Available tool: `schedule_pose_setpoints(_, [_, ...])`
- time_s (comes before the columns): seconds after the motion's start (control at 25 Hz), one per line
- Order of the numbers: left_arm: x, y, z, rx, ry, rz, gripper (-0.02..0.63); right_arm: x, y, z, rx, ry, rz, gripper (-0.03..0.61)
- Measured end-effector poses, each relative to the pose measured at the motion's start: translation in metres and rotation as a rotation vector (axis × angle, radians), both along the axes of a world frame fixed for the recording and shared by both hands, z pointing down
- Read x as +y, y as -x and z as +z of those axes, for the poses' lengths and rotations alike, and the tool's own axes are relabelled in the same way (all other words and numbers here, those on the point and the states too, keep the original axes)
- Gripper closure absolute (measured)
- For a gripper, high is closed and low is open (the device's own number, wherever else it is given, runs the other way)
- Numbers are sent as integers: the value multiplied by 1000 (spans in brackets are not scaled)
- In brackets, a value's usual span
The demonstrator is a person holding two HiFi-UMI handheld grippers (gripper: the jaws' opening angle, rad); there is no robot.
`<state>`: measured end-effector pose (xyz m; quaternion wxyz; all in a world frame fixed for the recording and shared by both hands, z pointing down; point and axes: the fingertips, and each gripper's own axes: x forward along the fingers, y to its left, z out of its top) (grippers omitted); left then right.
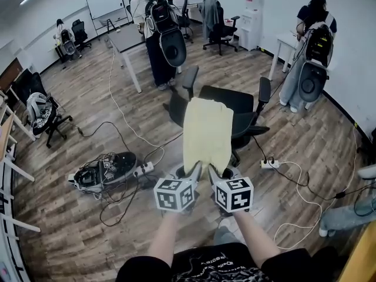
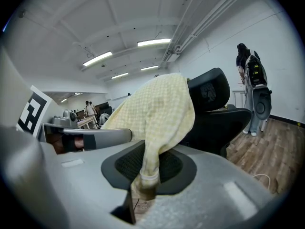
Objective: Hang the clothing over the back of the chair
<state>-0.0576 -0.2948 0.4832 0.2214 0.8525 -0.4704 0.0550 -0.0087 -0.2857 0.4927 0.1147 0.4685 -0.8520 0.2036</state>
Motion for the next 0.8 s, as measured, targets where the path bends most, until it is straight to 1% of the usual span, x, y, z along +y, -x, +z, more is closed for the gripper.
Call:
schedule_pose_setpoints(0.12, [-3,-1,4,8,11,-11,558,-5,-1,5,1,12,3,520])
schedule_pose_setpoints(0.24, [-8,3,8,15,16,-48,557,-8,2,9,10,23,-5,517])
schedule_pose_setpoints(0.36, [-10,3,12,17,20,-83,557,-9,6,15,-4,46,-24,492])
schedule_pose_setpoints(0.48, [-14,2,15,33,24,-99,557,-12,6,17,-3,46,-26,492])
schedule_pose_setpoints(0.6, [-17,1,15,59,48,-116,549,-15,1,19,4,50,-18,492])
schedule_pose_setpoints(0.64, [-18,2,15,69,56,-124,543,-15,0,20,1,57,-17,482])
schedule_pose_setpoints(0.68, [-18,3,15,76,61,-131,538,-16,1,21,-6,67,-17,440])
schedule_pose_setpoints(0.72, [-18,5,15,78,63,-139,534,-16,1,22,-15,77,-19,379])
schedule_pose_setpoints(0.76, [-18,7,16,79,63,-148,526,-16,2,22,-23,83,-19,354])
schedule_pose_setpoints(0.8, [-18,9,17,80,63,-158,511,-17,2,22,-28,86,-18,347])
